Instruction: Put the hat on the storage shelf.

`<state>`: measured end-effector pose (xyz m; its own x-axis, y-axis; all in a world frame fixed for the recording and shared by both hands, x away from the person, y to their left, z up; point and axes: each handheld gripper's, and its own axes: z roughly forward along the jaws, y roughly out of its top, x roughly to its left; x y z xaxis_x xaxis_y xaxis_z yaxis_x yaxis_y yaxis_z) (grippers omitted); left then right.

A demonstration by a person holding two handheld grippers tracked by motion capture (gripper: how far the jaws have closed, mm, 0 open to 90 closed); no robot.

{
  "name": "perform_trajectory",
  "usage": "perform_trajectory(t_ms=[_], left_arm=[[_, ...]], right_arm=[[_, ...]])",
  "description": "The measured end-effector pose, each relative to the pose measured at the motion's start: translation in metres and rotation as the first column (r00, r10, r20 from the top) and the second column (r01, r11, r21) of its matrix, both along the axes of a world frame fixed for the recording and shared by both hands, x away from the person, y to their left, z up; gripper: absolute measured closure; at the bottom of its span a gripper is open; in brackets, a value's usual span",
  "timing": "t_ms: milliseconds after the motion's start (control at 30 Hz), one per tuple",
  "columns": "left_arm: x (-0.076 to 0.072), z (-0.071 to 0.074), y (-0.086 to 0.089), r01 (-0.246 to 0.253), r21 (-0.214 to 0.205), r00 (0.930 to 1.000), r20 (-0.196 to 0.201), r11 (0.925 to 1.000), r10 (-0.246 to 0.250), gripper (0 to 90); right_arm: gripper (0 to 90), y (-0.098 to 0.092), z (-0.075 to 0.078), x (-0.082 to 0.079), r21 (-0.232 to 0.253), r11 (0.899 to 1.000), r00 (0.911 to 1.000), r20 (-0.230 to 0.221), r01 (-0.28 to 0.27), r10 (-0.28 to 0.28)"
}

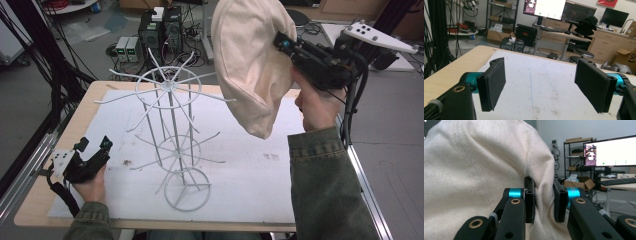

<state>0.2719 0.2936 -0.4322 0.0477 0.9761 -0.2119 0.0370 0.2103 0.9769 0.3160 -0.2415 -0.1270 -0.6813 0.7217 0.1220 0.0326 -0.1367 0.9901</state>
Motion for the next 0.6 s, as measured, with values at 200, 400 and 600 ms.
perform_trajectory(t_ms=[200, 400, 600], left_arm=[[0.000, 0.000, 0.000, 0.002, -0.002, 1.0000, 0.001, 1.0000, -0.002, 25.0], [0.000, 0.000, 0.001, 0.000, -0.003, 1.0000, 0.002, 1.0000, 0.000, 25.0], [0.000, 0.001, 0.001, -0.004, -0.004, 1.0000, 0.004, 1.0000, 0.004, 25.0]], right_arm=[[76.4, 0.017, 0.008, 0.004, -0.010, 1.000, 0.9999, 0.003, -0.011, 0.011], [76.0, 0.032, 0.010, 0.004, -0.031, 0.999, 0.9993, 0.008, -0.036, 0.036], [75.9, 0.039, 0.008, 0.006, -0.034, 0.998, 0.9989, -0.004, -0.046, 0.046]])
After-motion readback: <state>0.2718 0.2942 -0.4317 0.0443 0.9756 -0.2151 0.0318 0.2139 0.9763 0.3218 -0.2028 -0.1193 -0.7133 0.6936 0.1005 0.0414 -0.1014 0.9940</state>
